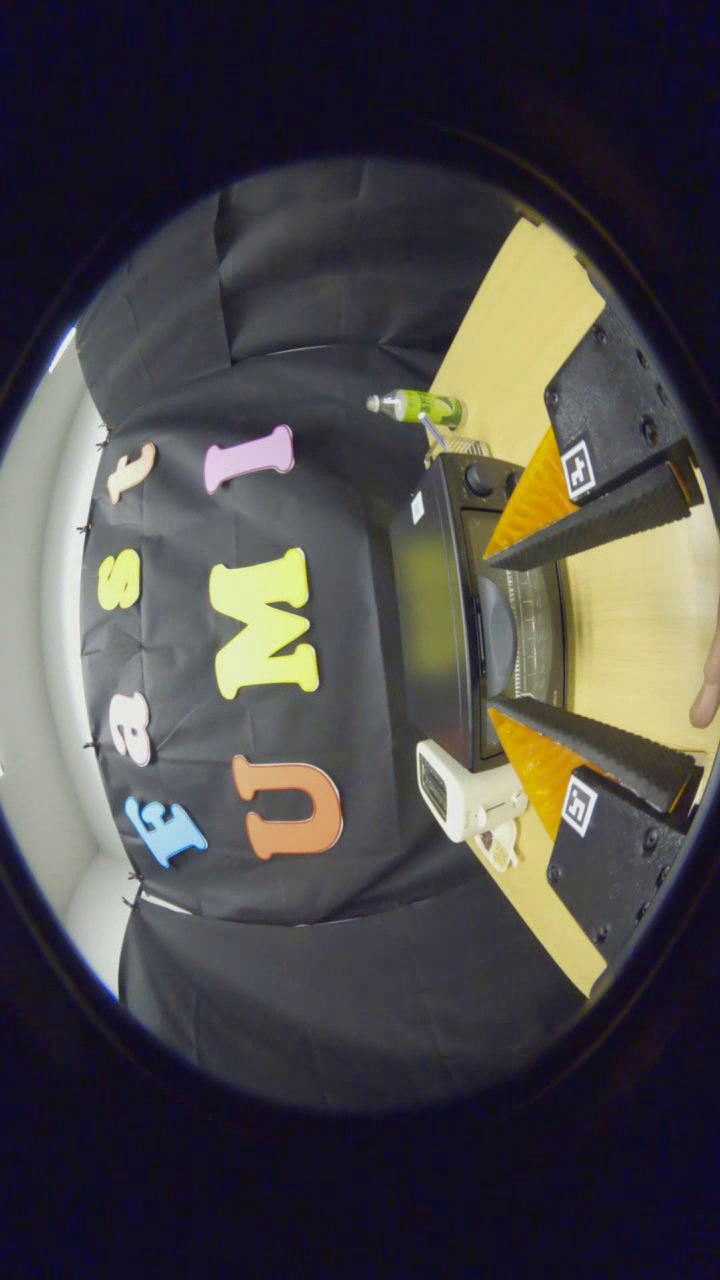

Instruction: Open the toaster oven, put the food inside, and close the toaster oven door.

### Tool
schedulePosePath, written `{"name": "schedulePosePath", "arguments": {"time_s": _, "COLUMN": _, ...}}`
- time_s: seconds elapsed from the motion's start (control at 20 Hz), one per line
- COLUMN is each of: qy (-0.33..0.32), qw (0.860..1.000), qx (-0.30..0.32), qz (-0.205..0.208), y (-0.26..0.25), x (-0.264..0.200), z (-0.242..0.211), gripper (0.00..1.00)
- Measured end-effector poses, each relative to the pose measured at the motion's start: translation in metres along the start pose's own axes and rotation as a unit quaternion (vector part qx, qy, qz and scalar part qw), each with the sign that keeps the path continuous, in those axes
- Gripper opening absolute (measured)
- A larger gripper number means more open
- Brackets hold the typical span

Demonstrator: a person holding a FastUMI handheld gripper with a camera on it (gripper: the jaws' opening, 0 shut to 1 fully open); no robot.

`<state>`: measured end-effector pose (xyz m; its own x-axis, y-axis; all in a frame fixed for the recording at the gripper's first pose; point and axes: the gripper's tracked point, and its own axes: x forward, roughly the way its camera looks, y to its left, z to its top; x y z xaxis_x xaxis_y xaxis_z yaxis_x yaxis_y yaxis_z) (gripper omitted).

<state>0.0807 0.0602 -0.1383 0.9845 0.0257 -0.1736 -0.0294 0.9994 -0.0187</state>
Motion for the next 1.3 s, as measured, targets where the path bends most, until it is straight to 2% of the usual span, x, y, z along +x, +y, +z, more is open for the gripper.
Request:
{"name": "schedulePosePath", "arguments": {"time_s": 0.4, "qy": -0.050, "qw": 0.999, "qx": 0.005, "qz": -0.006, "y": -0.024, "x": -0.079, "z": 0.073, "gripper": 0.85}}
{"name": "schedulePosePath", "arguments": {"time_s": 0.55, "qy": -0.080, "qw": 0.997, "qx": 0.002, "qz": 0.009, "y": -0.021, "x": -0.106, "z": 0.099, "gripper": 0.85}}
{"name": "schedulePosePath", "arguments": {"time_s": 0.7, "qy": -0.095, "qw": 0.995, "qx": -0.029, "qz": -0.004, "y": -0.027, "x": -0.127, "z": 0.108, "gripper": 0.85}}
{"name": "schedulePosePath", "arguments": {"time_s": 0.85, "qy": -0.105, "qw": 0.992, "qx": -0.054, "qz": -0.048, "y": -0.034, "x": -0.141, "z": 0.119, "gripper": 0.86}}
{"name": "schedulePosePath", "arguments": {"time_s": 1.1, "qy": -0.105, "qw": 0.993, "qx": -0.047, "qz": -0.023, "y": -0.020, "x": -0.156, "z": 0.120, "gripper": 0.87}}
{"name": "schedulePosePath", "arguments": {"time_s": 1.3, "qy": -0.115, "qw": 0.992, "qx": -0.043, "qz": -0.022, "y": -0.027, "x": -0.170, "z": 0.129, "gripper": 0.88}}
